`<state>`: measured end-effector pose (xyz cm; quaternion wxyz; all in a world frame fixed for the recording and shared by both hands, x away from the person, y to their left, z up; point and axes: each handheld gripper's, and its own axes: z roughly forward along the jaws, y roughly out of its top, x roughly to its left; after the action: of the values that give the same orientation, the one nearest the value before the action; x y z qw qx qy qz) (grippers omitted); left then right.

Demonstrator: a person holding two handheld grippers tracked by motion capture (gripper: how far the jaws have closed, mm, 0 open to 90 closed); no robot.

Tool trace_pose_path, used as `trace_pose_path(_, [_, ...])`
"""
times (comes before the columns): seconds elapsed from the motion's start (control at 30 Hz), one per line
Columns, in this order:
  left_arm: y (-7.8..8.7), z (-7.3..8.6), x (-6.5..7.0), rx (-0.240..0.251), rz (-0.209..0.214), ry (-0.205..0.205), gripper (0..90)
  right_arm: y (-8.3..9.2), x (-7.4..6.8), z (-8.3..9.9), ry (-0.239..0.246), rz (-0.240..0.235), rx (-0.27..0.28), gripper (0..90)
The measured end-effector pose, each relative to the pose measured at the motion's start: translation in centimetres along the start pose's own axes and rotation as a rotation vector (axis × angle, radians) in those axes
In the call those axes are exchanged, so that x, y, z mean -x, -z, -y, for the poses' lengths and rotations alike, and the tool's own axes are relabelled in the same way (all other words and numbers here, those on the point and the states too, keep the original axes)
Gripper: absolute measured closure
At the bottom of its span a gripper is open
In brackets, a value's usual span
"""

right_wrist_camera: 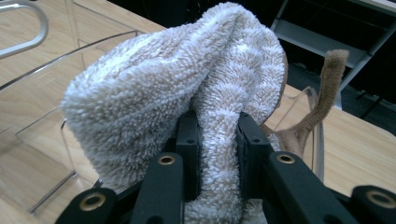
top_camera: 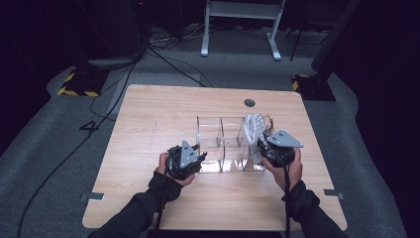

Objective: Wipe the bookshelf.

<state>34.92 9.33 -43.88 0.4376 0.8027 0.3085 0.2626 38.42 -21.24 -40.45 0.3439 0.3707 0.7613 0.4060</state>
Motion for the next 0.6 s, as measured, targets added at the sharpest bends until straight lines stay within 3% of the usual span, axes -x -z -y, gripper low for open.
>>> trace_pose_path(0.17, [0.0,0.0,0.1,0.002,0.000,-0.004,60.7,-0.4,0.2,-0.9,0.019,0.025,0.003,74.9])
trace_pose_path(0.27, [0.1,0.0,0.4,0.002,-0.009,-0.004,60.6,-0.7,0.1,-1.1,0.063,0.046,-0.005,74.8])
trace_pose_path(0.4, [0.1,0.2,0.4,0.016,-0.010,0.020,60.8,-0.5,-0.1,-0.7,0.079,0.033,-0.021,74.7])
trace_pose_path(0.6, [0.1,0.2,0.6,0.021,-0.014,0.037,62.4,0.3,-0.6,1.3,0.077,0.000,-0.042,74.2])
